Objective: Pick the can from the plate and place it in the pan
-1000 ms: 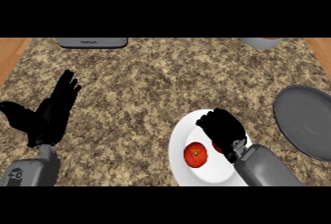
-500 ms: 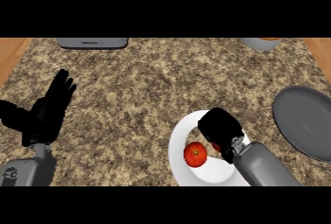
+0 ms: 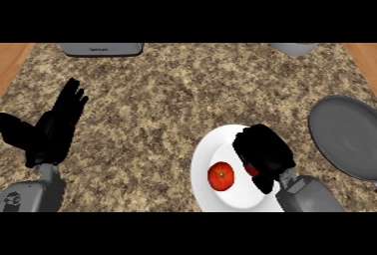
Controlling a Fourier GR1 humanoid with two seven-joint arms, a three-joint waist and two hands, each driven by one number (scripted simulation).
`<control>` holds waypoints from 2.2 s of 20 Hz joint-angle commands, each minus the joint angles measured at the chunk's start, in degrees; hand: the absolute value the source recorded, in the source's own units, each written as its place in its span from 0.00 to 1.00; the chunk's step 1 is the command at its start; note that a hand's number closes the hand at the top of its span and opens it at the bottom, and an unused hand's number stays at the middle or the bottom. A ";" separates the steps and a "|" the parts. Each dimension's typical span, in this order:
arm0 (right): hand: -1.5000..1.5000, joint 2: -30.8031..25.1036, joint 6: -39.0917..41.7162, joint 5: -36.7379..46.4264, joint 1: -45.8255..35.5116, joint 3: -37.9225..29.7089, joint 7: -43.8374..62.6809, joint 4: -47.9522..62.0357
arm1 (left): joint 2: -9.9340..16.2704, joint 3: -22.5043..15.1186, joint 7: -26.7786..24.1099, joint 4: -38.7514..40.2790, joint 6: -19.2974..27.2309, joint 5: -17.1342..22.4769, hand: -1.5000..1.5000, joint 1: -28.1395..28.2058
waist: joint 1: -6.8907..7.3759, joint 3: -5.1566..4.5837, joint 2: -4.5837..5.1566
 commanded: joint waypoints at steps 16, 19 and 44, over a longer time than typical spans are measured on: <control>1.00 7.75 7.56 9.71 10.35 -4.65 29.15 -45.72 | -1.01 0.60 -3.08 0.49 -1.07 -0.13 0.50 2.94 | 0.38 -0.01 0.21; 1.00 7.68 9.66 7.15 9.51 -8.69 28.83 -48.27 | 1.42 2.83 -0.41 0.89 -2.42 1.31 0.50 -0.79 | 0.37 0.01 0.25; 1.00 -10.31 -22.72 -19.42 -2.02 -53.84 -11.67 12.20 | 0.89 3.55 -1.52 0.68 -4.12 1.24 0.50 0.04 | 1.29 0.07 0.53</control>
